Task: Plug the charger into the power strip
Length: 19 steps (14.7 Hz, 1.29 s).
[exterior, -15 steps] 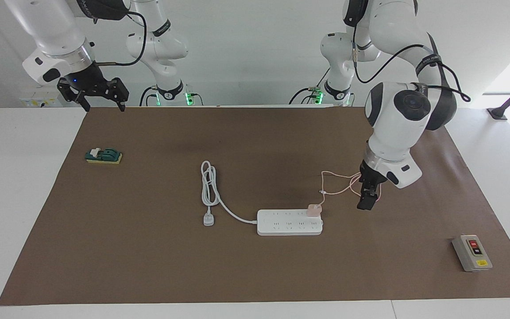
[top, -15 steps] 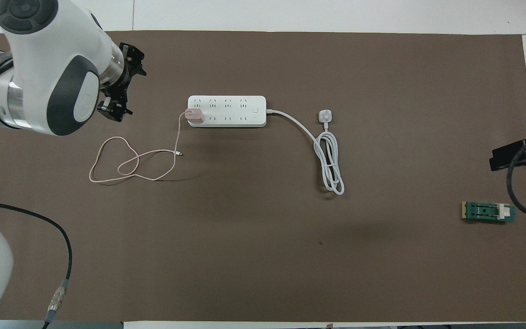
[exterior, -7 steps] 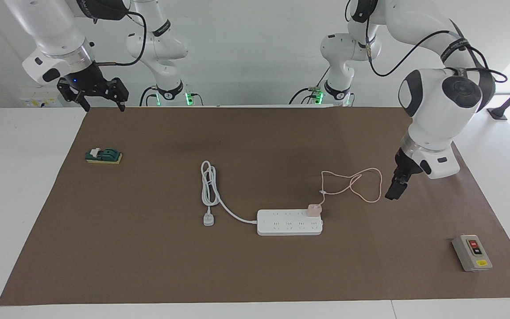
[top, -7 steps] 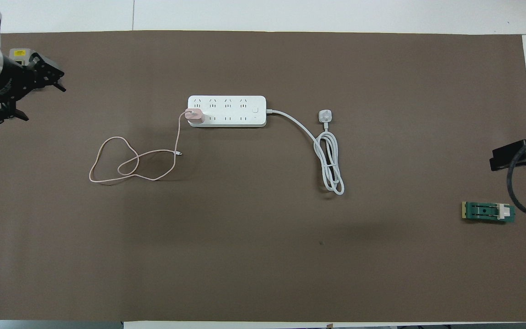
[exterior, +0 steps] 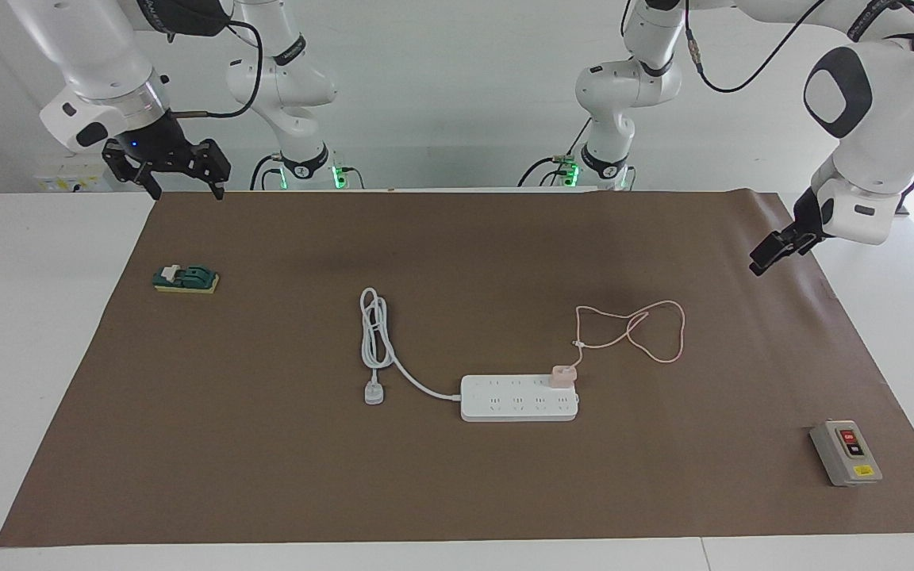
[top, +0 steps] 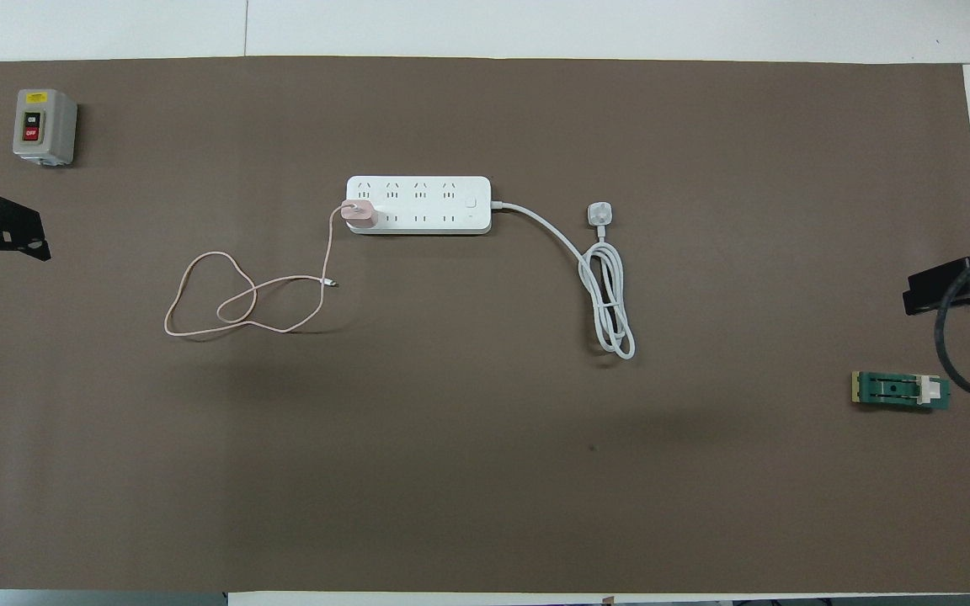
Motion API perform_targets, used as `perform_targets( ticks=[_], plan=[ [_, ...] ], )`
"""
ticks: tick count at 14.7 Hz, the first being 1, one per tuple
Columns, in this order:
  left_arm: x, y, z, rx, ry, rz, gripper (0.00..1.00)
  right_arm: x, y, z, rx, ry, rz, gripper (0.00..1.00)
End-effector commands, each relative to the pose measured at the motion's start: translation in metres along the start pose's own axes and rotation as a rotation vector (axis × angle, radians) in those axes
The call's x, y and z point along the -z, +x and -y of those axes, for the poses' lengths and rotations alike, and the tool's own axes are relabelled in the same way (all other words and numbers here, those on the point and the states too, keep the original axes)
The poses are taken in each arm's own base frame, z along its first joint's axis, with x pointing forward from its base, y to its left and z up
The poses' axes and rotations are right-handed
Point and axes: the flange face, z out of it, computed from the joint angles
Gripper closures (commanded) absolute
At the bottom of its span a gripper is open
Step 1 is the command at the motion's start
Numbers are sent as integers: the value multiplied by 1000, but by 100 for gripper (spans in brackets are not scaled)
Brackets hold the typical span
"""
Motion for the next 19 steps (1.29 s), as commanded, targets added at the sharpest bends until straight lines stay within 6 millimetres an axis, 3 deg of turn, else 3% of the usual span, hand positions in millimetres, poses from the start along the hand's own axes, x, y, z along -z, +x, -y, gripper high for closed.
perform_targets(
  ticks=[1, 3, 5, 8, 11, 13, 19],
  plan=[
    [-3, -23, 0, -27, -14, -5, 1, 0, -8, -4, 22, -3, 3, 0],
    [-4, -26, -13, -70, -10, 3, 0, 0, -8, -4, 21, -3, 3, 0],
    [-6, -32, -35, -244, -3, 2, 0, 0, -8, -4, 21, -3, 3, 0],
    [-7, -32, -40, -329, -6, -2, 0, 0, -8, -5, 19, -3, 3, 0],
    [-10, -32, -42, -339, -8, -8, 0, 0, -8, -5, 19, -3, 3, 0],
    [-24, -36, -43, -345, -13, -38, 0, 0, -8, -4, 21, -3, 3, 0],
    [-25, -38, -47, -320, -82, -65, 0, 0, -8, -5, 18, -3, 3, 0]
  ],
)
